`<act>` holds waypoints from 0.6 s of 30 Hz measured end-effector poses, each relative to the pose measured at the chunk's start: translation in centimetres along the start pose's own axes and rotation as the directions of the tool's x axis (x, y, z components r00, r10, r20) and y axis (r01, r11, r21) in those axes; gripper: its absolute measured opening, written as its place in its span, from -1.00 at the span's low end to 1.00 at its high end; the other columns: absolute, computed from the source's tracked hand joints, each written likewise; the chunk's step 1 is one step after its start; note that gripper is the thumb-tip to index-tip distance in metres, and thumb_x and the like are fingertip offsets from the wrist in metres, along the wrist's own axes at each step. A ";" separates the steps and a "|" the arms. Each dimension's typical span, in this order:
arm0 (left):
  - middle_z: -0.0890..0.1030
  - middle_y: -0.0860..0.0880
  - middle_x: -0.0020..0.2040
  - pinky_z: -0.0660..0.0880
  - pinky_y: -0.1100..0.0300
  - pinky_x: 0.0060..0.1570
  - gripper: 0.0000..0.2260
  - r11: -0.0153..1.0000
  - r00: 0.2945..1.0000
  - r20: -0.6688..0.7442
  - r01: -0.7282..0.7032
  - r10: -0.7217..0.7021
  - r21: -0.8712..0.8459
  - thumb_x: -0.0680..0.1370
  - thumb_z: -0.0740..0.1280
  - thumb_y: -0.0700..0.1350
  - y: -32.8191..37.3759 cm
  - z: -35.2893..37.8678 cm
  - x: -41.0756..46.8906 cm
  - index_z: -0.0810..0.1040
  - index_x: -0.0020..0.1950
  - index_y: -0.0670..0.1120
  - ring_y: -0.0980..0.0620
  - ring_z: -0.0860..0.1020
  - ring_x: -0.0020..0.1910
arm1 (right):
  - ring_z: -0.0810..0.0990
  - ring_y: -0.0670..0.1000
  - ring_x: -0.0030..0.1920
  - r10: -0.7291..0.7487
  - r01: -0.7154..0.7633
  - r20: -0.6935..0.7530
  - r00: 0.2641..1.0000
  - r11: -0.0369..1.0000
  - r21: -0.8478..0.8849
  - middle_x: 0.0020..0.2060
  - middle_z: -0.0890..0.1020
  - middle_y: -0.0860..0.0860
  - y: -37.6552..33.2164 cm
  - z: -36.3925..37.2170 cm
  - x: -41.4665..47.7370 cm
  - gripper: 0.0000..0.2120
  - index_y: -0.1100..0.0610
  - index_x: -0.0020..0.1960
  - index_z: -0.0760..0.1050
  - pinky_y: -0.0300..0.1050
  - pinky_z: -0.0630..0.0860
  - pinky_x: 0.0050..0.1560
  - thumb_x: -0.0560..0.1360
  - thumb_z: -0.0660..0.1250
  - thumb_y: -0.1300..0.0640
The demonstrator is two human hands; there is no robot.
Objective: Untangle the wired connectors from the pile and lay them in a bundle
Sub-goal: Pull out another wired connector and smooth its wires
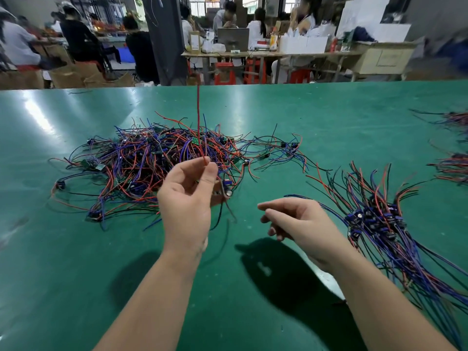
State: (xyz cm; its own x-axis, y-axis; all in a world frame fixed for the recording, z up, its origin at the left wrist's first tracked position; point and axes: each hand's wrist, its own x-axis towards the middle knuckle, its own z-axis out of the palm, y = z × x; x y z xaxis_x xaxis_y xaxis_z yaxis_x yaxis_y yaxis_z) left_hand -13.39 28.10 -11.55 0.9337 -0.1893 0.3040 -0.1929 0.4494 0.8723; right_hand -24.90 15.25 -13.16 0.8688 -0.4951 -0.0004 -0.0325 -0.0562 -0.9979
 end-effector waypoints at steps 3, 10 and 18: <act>0.63 0.01 -0.29 0.55 0.22 -0.45 -0.89 0.922 0.950 0.074 0.313 -0.305 -0.226 0.38 0.43 -0.15 -0.3 1.1 -0.9 0.56 -0.13 -0.09 0.11 0.58 -0.43 | 0.53 -0.04 -0.36 0.012 -0.026 0.077 0.997 0.981 0.194 -0.26 0.66 0.08 -0.2 0.4 -0.1 -0.82 0.15 -0.03 0.62 -0.29 0.43 -0.39 0.48 0.32 0.36; 0.58 0.05 -0.36 0.58 0.13 -0.40 -0.86 0.929 0.916 0.213 0.362 -0.339 -0.076 0.33 0.44 -0.10 -1.2 1.5 -2.0 0.55 -0.21 -0.10 0.12 0.60 -0.36 | 0.54 -0.05 -0.39 -0.030 -0.005 0.104 0.994 0.947 0.322 -0.30 0.66 0.08 -0.5 0.8 -0.3 -0.69 0.19 -0.14 0.64 -0.29 0.41 -0.42 0.19 0.46 0.04; 0.67 0.05 -0.27 0.59 0.24 -0.24 -0.85 0.986 0.924 0.371 0.027 -0.088 0.167 0.45 0.45 -0.26 -1.7 1.5 -2.8 0.65 -0.15 0.01 0.08 0.65 -0.28 | 0.51 -0.05 -0.43 -0.013 -0.008 0.063 0.998 0.947 0.320 -0.35 0.61 0.13 -0.2 0.4 0.0 -0.75 0.12 -0.22 0.67 -0.29 0.37 -0.45 0.10 0.52 0.14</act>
State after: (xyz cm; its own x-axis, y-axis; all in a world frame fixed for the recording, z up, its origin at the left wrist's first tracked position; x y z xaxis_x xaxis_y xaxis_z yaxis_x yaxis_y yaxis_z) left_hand -16.11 26.62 -13.28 0.7681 -0.5384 0.3467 -0.2156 0.2924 0.9317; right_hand -24.71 15.65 -13.00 0.8986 -0.4387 0.0087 0.1206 0.2279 -0.9662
